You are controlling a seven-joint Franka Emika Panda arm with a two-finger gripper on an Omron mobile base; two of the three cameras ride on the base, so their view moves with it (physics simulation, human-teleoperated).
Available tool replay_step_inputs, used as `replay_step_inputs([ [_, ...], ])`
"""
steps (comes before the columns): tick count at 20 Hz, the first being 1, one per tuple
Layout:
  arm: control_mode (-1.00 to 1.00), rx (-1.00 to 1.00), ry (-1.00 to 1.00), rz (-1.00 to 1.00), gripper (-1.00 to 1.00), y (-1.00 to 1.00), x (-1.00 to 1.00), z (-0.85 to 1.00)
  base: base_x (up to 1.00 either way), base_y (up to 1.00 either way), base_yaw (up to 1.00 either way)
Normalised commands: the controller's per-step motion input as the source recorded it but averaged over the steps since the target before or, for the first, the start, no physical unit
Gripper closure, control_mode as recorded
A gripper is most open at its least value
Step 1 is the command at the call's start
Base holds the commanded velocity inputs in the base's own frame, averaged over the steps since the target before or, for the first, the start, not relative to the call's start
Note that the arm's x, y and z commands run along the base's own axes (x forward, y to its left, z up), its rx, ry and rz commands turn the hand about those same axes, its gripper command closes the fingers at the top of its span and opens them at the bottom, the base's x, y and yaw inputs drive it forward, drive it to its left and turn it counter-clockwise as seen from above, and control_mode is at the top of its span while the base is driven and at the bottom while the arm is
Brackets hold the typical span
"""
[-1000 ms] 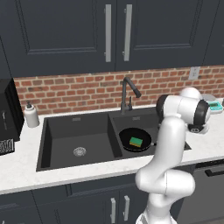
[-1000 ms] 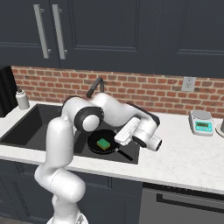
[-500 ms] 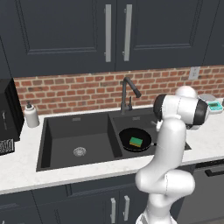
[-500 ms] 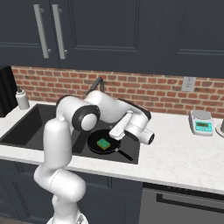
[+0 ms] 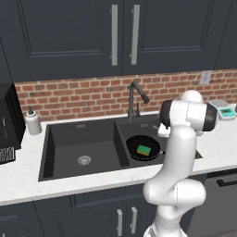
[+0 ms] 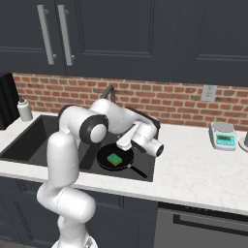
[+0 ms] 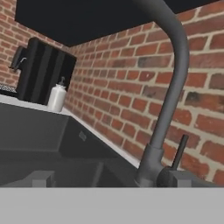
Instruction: Pick the pan and sponge and place them into the sink. Then turn on the water.
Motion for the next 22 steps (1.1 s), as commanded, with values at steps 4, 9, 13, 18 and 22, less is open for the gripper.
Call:
replay_step_inputs([
  [4,-1.0,0.0,0.0,-0.09,-1.0,0.18,0.39,0.0,0.0,0.0,0.0],
  [9,-1.0,-0.03,0.0,-0.11,-1.0,0.07,0.38,0.0,0.0,0.0,0.0],
  [13,-1.0,-0.04,0.05,-0.09,-1.0,0.0,0.47,0.02,0.0,0.0,0.0],
  [18,-1.0,-0.02,0.05,-0.07,-1.0,0.0,0.34,0.01,0.0,0.0,0.0],
  [22,-1.0,0.0,0.05,-0.01,-1.0,0.0,0.19,0.0,0.0,0.0,0.0],
])
